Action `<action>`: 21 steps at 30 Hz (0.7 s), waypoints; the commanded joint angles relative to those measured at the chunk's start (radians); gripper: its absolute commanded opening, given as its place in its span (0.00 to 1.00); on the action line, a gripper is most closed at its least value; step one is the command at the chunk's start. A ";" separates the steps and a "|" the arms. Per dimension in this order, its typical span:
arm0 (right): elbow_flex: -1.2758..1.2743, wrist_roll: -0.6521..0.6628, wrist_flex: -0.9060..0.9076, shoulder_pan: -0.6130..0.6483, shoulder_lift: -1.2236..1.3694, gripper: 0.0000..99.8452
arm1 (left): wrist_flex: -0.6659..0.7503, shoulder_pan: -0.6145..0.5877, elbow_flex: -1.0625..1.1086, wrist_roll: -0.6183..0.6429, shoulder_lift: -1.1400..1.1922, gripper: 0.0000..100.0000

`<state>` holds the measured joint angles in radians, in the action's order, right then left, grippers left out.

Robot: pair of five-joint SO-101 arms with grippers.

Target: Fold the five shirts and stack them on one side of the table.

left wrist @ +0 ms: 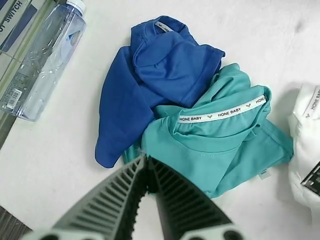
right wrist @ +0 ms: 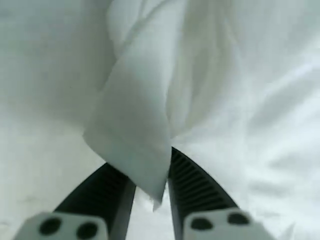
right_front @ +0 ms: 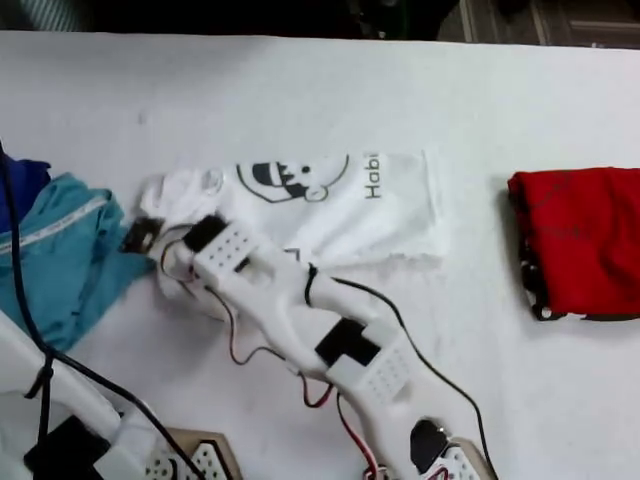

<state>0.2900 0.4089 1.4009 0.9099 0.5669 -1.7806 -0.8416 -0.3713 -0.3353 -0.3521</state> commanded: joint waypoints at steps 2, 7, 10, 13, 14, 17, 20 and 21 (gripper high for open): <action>0.207 0.009 0.031 -0.065 -0.005 0.02 | -0.002 0.008 -0.003 0.009 -0.024 0.03; 0.350 0.009 0.016 -0.111 0.047 0.02 | 0.003 0.008 0.054 0.009 -0.024 0.03; 0.450 0.002 0.012 -0.145 0.130 0.02 | 0.003 0.008 0.075 0.009 -0.031 0.03; 0.562 0.002 0.015 -0.174 0.219 0.05 | 0.003 0.008 0.074 0.008 -0.031 0.03; 0.600 0.002 0.015 -0.183 0.248 0.08 | 0.003 0.008 0.074 0.006 -0.031 0.03; 0.718 0.002 0.015 -0.208 0.325 0.25 | 0.003 0.007 0.074 0.003 -0.031 0.03; 0.836 0.006 0.010 -0.228 0.397 0.43 | 0.003 0.005 0.074 0.003 -0.031 0.03; 0.875 0.006 0.010 -0.232 0.420 0.47 | 0.003 0.005 0.074 0.003 -0.033 0.03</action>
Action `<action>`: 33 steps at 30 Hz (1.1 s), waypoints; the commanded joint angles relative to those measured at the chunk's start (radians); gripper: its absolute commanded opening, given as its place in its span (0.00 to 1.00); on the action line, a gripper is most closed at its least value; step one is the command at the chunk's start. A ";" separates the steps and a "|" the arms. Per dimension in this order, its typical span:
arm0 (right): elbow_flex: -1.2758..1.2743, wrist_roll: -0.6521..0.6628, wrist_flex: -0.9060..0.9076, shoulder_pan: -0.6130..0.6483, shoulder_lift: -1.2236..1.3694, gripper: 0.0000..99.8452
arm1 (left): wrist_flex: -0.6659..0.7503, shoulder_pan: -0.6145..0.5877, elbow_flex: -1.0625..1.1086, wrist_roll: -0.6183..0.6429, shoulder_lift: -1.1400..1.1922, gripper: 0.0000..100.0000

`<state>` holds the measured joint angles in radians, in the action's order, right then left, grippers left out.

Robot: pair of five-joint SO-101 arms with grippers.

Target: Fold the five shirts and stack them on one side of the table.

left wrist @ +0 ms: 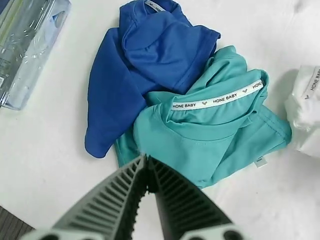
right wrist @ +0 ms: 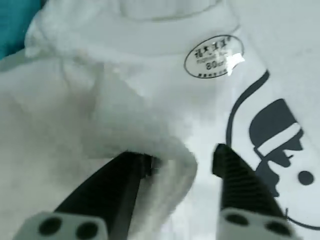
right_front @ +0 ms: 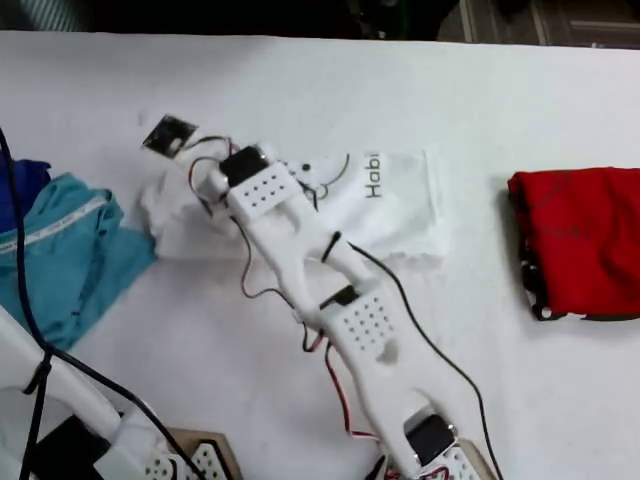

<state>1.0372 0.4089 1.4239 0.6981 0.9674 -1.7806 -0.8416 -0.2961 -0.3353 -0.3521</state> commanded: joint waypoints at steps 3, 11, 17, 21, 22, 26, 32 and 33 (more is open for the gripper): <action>0.229 0.009 -0.010 -0.036 0.084 0.46 | 0.000 0.005 -0.002 0.003 -0.033 0.03; 0.499 0.002 0.137 -0.036 0.102 0.33 | 0.002 0.005 -0.002 0.002 -0.033 0.03; 0.588 0.002 0.303 0.004 0.076 0.10 | 0.002 0.005 -0.002 0.002 -0.033 0.03; 0.523 0.002 0.303 0.018 0.041 0.04 | 0.002 0.005 -0.002 0.002 -0.033 0.03; 0.497 0.002 0.303 0.027 0.025 0.04 | 0.002 0.005 -0.002 0.002 -0.033 0.03; 0.351 0.002 0.302 0.073 -0.045 0.02 | 0.002 0.005 -0.002 0.002 -0.033 0.03; 0.210 0.009 0.050 0.081 -0.005 0.02 | 0.002 0.005 0.003 0.002 -0.033 0.03; 0.209 0.009 -0.036 0.073 0.015 0.02 | 0.000 0.008 0.005 0.002 -0.033 0.03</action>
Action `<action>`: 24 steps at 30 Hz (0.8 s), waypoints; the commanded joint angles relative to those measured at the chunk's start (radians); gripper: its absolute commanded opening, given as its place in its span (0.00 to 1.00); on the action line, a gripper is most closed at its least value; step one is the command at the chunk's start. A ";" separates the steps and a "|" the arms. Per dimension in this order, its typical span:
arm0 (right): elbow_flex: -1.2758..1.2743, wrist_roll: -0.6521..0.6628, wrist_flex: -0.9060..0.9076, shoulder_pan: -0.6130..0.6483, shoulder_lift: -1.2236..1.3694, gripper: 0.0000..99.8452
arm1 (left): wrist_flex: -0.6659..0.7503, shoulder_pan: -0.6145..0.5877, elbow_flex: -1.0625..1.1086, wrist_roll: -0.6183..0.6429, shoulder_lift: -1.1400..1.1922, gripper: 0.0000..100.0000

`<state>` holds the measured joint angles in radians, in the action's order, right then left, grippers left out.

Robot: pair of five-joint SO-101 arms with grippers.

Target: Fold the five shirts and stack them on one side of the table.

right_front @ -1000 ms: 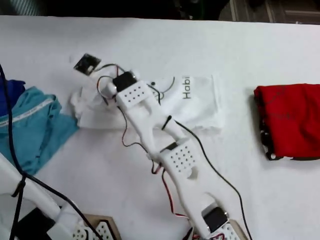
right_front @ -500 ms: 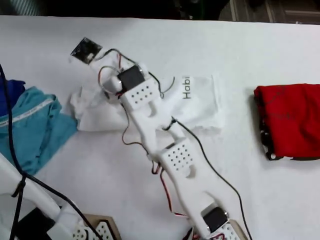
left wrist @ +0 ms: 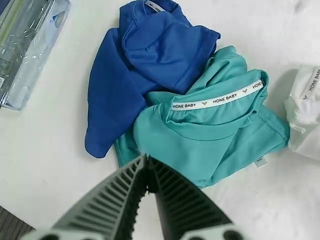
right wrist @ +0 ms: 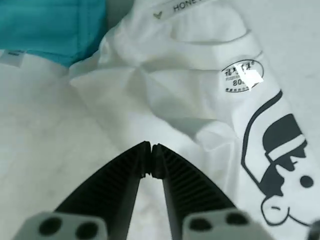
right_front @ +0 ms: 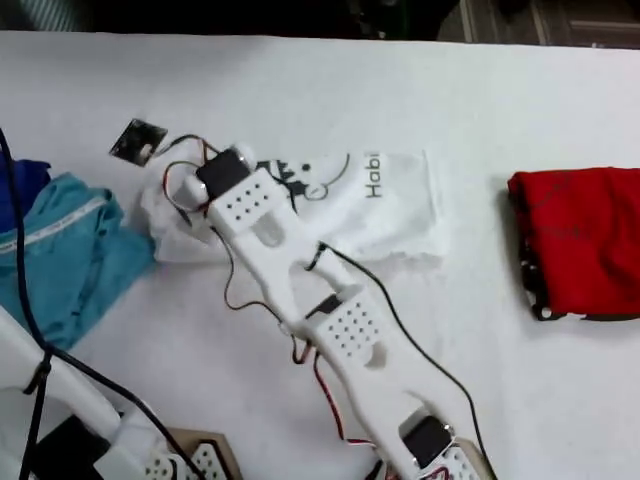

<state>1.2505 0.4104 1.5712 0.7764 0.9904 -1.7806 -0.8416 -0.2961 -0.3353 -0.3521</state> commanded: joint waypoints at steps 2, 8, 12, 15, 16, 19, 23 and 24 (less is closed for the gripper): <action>-0.005 0.008 -0.360 -0.015 0.039 0.02 | 0.000 0.008 0.003 0.002 -0.033 0.03; -0.005 0.002 -0.545 -0.021 0.140 0.02 | 0.000 0.004 0.000 0.002 -0.033 0.03; 0.084 -0.002 -0.383 -0.027 0.085 0.02 | -0.002 0.004 0.000 0.002 -0.033 0.03; 0.198 -0.002 -0.237 -0.024 0.030 0.02 | -0.002 0.004 0.005 0.002 -0.033 0.03; 0.229 -0.002 -0.179 -0.024 0.015 0.02 | -0.002 0.004 0.006 0.002 -0.033 0.03; 0.272 -0.002 0.005 -0.027 -0.015 0.02 | 0.000 0.005 0.006 0.002 -0.033 0.03; 0.229 -0.015 0.162 -0.067 -0.027 0.02 | 0.000 0.005 0.002 0.002 -0.033 0.03; 0.199 -0.051 0.159 -0.097 -0.028 0.02 | 0.000 0.005 0.002 0.002 -0.033 0.03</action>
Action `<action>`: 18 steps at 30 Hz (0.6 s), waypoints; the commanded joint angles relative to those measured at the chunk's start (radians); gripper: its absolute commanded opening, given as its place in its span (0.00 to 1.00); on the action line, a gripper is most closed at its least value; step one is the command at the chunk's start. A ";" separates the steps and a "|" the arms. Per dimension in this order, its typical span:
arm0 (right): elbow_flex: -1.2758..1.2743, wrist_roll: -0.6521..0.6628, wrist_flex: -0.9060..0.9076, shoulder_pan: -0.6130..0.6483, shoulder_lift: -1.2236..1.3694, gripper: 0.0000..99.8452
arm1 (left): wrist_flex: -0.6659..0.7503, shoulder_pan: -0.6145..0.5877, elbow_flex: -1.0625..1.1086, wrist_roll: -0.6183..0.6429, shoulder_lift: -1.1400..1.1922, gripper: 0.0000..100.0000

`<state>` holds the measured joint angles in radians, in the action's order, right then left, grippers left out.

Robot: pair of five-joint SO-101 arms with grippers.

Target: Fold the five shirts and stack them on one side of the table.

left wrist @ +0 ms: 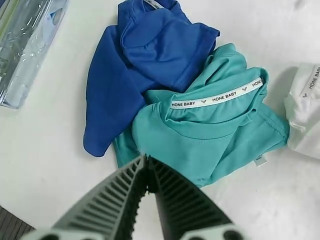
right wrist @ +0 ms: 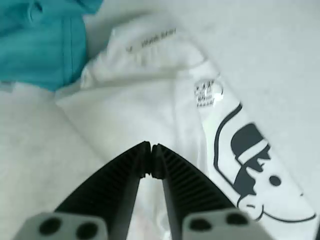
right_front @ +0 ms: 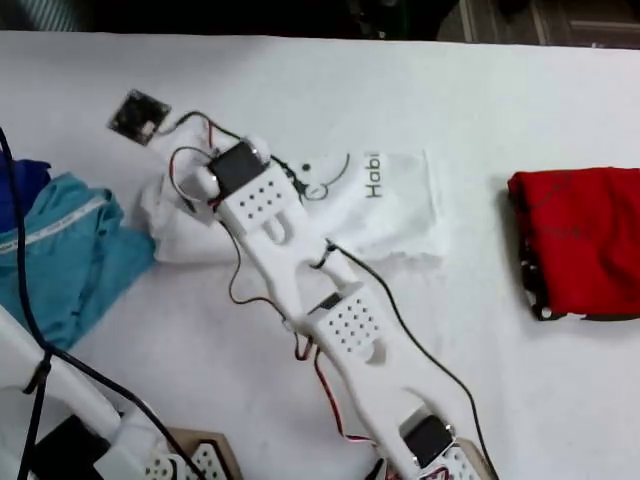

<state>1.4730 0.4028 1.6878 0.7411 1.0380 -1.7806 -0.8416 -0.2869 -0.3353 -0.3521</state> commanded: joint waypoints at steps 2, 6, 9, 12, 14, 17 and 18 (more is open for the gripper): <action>-0.075 -0.094 0.039 -0.111 -0.067 0.02 | 0.002 0.005 -0.003 0.002 -0.033 0.03; -0.226 -0.092 0.030 -0.183 -0.021 0.02 | 0.002 0.008 -0.003 0.000 -0.033 0.03; -0.276 -0.092 -0.015 -0.237 0.039 0.02 | 0.002 0.008 -0.003 0.000 -0.031 0.03; -0.183 -0.100 0.018 -0.254 0.044 0.02 | 0.002 0.008 -0.003 0.000 -0.028 0.03; -0.086 -0.101 0.035 -0.243 0.012 0.02 | 0.002 0.008 -0.003 0.000 -0.028 0.03; 0.015 -0.101 0.035 -0.226 -0.068 0.02 | 0.002 0.008 -0.003 0.000 -0.027 0.03; 0.032 -0.101 0.035 -0.217 -0.097 0.02 | 0.002 0.008 -0.003 0.000 -0.027 0.03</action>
<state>1.4085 0.3076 1.7169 0.5063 1.0717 -1.7806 -0.8416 -0.2869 -0.3353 -0.3521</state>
